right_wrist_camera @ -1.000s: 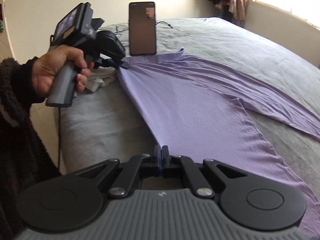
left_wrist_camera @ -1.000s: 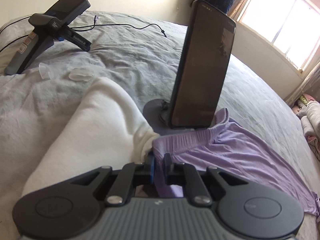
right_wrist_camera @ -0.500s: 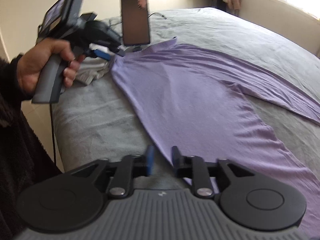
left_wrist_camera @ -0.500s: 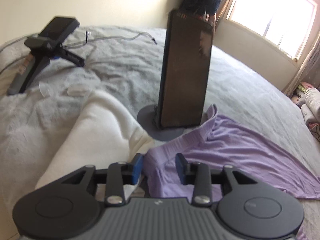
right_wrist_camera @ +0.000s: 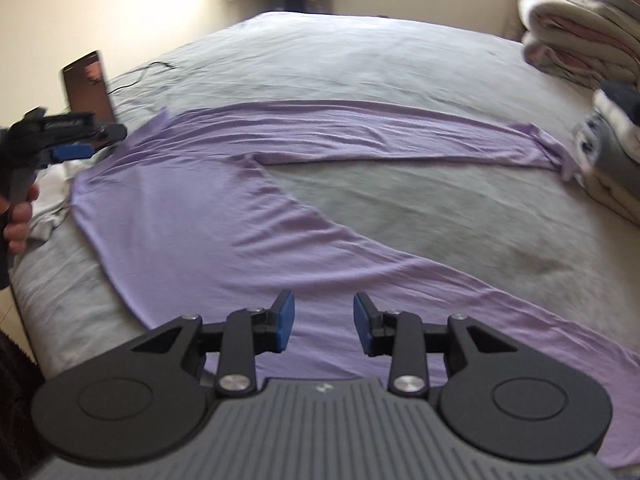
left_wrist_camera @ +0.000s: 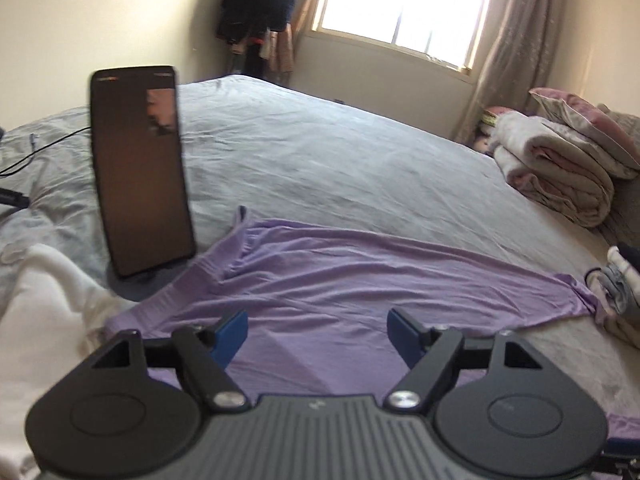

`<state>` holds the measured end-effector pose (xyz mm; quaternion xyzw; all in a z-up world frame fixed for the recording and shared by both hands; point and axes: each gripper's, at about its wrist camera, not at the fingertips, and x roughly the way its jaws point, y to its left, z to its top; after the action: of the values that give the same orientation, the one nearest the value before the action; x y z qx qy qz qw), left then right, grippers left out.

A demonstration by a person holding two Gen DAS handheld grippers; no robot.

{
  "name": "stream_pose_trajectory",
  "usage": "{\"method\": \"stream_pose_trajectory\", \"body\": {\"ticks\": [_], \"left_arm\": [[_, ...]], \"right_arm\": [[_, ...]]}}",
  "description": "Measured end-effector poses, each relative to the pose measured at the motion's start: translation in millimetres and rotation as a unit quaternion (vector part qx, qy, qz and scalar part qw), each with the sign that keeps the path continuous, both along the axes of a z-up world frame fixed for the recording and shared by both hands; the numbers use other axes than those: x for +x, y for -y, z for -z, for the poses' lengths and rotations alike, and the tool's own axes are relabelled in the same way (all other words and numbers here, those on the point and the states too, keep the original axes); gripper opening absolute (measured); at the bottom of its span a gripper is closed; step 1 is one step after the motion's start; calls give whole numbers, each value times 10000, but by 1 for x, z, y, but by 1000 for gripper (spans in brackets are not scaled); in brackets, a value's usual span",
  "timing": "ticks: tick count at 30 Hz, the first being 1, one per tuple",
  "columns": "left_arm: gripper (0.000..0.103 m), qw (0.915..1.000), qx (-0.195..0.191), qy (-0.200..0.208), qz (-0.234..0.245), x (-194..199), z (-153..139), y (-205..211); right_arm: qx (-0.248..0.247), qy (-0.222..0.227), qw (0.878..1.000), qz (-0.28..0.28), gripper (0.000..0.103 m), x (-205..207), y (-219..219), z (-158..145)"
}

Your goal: Fold clothes

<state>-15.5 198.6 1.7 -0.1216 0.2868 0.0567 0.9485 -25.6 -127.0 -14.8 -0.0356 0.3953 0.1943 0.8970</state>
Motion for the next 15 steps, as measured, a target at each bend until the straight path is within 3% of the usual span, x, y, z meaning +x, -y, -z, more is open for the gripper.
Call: {"method": "stream_pose_trajectory", "body": {"ticks": [8,15], "left_arm": [[83,9912,261,-145,1293,28,16,66],[84,9771,495,-116,2066,44,34,111]], "right_arm": [[220,-271,9978,563,41,47,31,3],[1155,-353,9817,1470,41,116,62,12]]}}
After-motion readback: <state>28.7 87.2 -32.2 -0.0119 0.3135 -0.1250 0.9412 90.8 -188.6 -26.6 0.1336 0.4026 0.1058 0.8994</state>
